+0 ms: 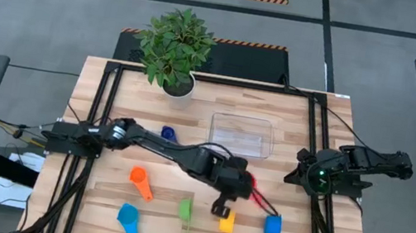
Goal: Nest measuring cups in basket
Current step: Put the red measuring cup into the transparent bin
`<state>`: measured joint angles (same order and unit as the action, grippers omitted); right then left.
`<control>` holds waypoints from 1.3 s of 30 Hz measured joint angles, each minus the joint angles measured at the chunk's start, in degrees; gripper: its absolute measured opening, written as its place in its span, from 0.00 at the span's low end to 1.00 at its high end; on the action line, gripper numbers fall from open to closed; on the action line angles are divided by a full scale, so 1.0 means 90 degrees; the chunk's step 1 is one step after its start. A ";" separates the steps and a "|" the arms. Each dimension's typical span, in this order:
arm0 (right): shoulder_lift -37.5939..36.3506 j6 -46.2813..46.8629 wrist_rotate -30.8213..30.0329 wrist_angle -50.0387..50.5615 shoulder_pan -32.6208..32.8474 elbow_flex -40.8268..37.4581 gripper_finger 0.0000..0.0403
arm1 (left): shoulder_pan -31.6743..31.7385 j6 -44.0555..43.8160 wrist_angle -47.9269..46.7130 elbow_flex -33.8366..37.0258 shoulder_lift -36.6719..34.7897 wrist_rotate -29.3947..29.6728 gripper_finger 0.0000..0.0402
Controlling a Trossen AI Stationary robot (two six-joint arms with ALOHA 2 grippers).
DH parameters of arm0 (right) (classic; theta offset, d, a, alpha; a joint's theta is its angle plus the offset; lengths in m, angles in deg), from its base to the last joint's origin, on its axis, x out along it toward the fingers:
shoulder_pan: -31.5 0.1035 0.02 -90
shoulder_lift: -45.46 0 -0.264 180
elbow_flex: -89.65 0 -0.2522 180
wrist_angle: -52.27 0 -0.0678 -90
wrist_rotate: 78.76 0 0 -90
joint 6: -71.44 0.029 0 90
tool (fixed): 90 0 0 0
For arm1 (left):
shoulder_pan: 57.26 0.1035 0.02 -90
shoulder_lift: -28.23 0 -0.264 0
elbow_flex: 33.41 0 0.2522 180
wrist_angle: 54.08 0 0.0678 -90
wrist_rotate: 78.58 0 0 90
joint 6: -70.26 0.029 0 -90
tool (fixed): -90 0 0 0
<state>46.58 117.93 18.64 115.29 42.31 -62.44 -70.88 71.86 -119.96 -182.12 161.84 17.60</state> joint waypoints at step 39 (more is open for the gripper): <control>-0.0005 -0.0048 0.0000 -0.0062 -0.0007 0.0005 0.23 | 0.1621 -0.1991 -0.0386 0.0304 0.0662 0.0608 0.13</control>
<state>46.54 117.50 18.64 114.73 42.24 -62.40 -56.29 53.95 -123.43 -179.39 167.79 23.08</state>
